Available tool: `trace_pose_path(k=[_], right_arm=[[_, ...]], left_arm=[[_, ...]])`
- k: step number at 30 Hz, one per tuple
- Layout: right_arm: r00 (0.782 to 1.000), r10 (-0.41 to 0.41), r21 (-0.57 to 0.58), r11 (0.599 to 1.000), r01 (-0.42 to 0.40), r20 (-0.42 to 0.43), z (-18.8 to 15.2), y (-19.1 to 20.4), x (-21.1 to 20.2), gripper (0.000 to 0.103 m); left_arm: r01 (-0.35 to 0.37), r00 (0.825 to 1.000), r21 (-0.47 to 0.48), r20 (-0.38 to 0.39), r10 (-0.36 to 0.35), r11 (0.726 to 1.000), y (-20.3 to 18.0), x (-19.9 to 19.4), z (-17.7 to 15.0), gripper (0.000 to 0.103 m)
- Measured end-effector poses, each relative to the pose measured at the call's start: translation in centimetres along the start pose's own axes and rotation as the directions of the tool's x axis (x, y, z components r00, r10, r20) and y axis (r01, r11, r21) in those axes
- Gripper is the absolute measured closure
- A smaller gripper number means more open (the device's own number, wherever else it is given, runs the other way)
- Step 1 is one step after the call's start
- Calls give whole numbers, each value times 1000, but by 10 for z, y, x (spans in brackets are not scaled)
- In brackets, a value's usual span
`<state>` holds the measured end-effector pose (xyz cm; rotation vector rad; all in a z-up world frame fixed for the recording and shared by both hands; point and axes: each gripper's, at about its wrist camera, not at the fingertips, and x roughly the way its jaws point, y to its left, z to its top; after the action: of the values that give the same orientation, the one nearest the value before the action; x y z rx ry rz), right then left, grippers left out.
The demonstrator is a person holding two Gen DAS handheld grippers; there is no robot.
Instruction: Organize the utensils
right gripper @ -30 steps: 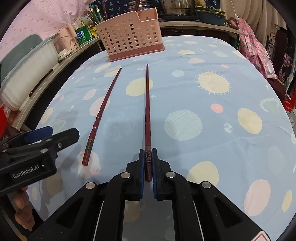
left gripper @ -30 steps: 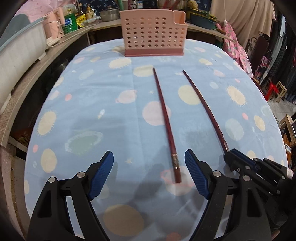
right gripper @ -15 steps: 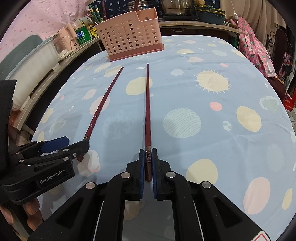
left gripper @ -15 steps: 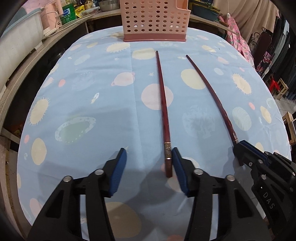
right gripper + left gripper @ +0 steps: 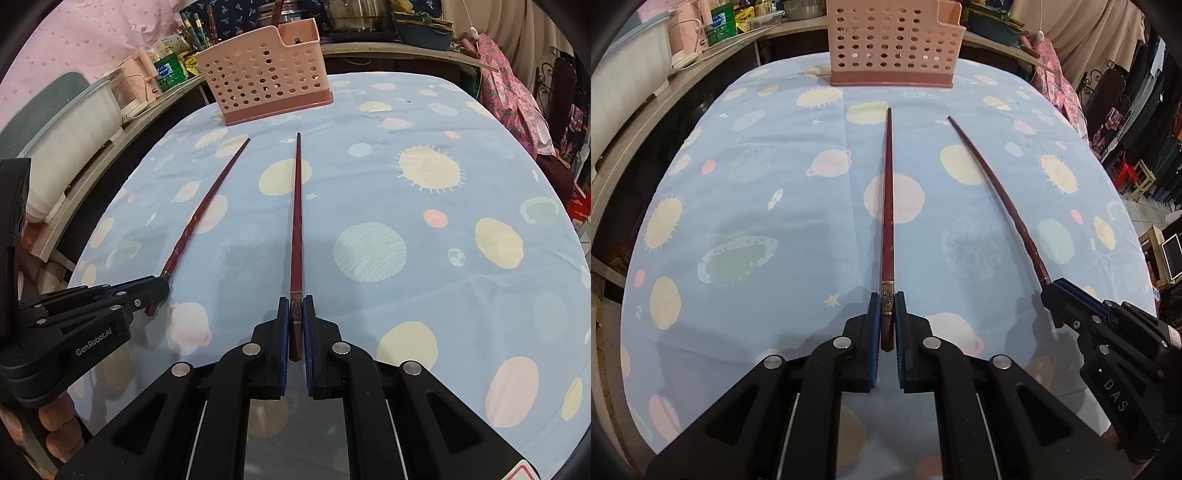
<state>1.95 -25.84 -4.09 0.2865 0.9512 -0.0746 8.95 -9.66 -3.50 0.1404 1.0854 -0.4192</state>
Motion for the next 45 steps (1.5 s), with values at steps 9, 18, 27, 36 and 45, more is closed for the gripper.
trace_pose_path(k=[9,18,27,36,45], right_arm=[[995,44,5,999,-45,88,30,1,-34,96],[971,61,-1,998,-62,230,81,1,-75,102],[947,70,-20,998,-67,312,126,2,-86,102],[996,16,2,1000,-16,85,72,-29,-15,74],[1000,-17,-14,1000,17,-9,39,-36,25,78]], left_arm=[[16,992,-36,126,-11,999,7,-50,29,96],[51,967,-72,252,-31,996,18,-97,71,96],[45,936,-78,351,-15,996,23,-123,107,96],[45,943,-92,333,-12,995,29,-121,99,96],[48,948,-80,318,-20,996,22,-122,93,96]])
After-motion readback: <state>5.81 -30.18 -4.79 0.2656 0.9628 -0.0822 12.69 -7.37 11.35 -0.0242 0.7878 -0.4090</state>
